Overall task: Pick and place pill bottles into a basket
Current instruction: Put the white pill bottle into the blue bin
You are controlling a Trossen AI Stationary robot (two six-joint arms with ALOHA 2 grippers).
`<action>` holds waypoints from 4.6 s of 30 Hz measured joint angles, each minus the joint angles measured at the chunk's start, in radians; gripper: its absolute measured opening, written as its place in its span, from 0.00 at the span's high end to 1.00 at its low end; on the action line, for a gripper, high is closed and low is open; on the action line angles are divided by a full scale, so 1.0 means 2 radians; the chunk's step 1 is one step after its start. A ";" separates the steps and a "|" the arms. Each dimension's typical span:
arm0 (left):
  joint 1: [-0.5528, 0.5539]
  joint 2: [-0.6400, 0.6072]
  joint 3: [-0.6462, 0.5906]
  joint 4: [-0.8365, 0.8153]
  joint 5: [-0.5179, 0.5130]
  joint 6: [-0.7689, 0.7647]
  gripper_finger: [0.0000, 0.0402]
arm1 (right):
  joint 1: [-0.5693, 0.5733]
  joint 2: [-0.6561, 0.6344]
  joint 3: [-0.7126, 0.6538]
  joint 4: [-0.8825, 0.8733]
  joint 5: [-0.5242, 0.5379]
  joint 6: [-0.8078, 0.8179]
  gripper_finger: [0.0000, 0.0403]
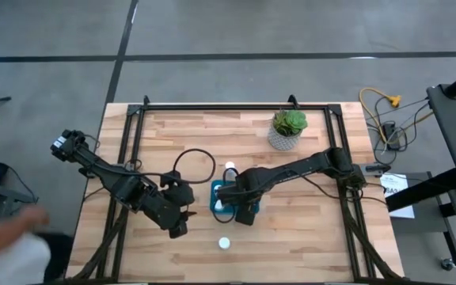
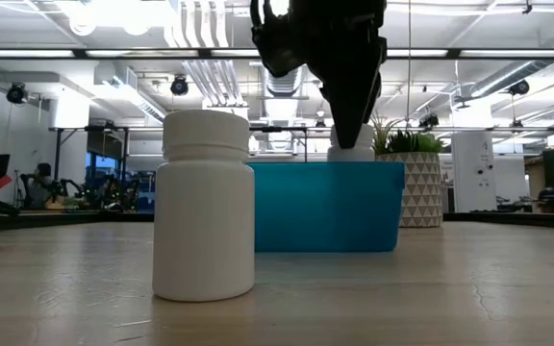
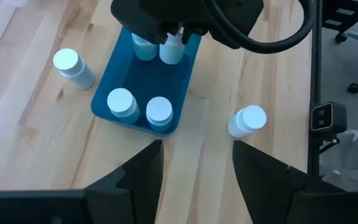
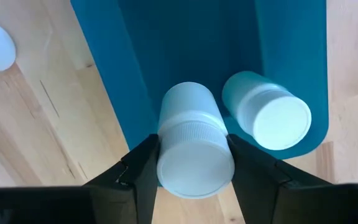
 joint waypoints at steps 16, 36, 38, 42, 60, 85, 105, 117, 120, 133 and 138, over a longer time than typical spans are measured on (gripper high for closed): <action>-0.001 0.000 0.000 0.000 0.000 0.000 0.56 | 0.000 0.000 -0.020 0.017 -0.008 0.000 0.56; -0.001 0.000 0.000 0.000 0.000 0.000 0.56 | 0.000 -0.002 -0.026 0.022 -0.024 0.006 0.50; -0.001 0.000 0.000 0.000 0.000 0.000 0.56 | 0.000 -0.004 -0.026 0.022 -0.024 0.007 0.50; -0.001 0.000 0.000 0.000 0.000 0.001 0.56 | 0.000 -0.014 -0.026 0.019 -0.018 0.012 0.50; 0.010 0.000 -0.018 0.008 -0.040 0.106 0.56 | 0.050 -0.175 -0.053 -0.007 0.210 0.131 0.53; 0.209 -0.023 -0.023 0.079 0.122 0.241 0.56 | -0.008 -0.316 -0.247 0.237 0.140 0.125 0.59; 0.070 -0.060 -0.024 0.088 0.019 0.019 0.56 | -0.152 -0.120 -0.046 0.136 -0.012 -0.017 0.56; 0.049 -0.040 -0.024 0.088 0.013 0.012 0.56 | -0.164 0.051 0.165 0.005 -0.004 -0.045 0.37; 0.041 -0.041 -0.024 0.086 0.013 0.000 0.56 | -0.168 0.073 0.189 -0.012 -0.003 -0.045 0.37; 0.009 -0.044 -0.025 0.082 0.013 -0.014 0.56 | -0.177 0.111 0.196 -0.039 -0.021 -0.043 0.35; 0.009 -0.044 -0.025 0.078 0.013 -0.015 0.56 | -0.177 0.120 0.196 -0.039 -0.029 -0.039 0.33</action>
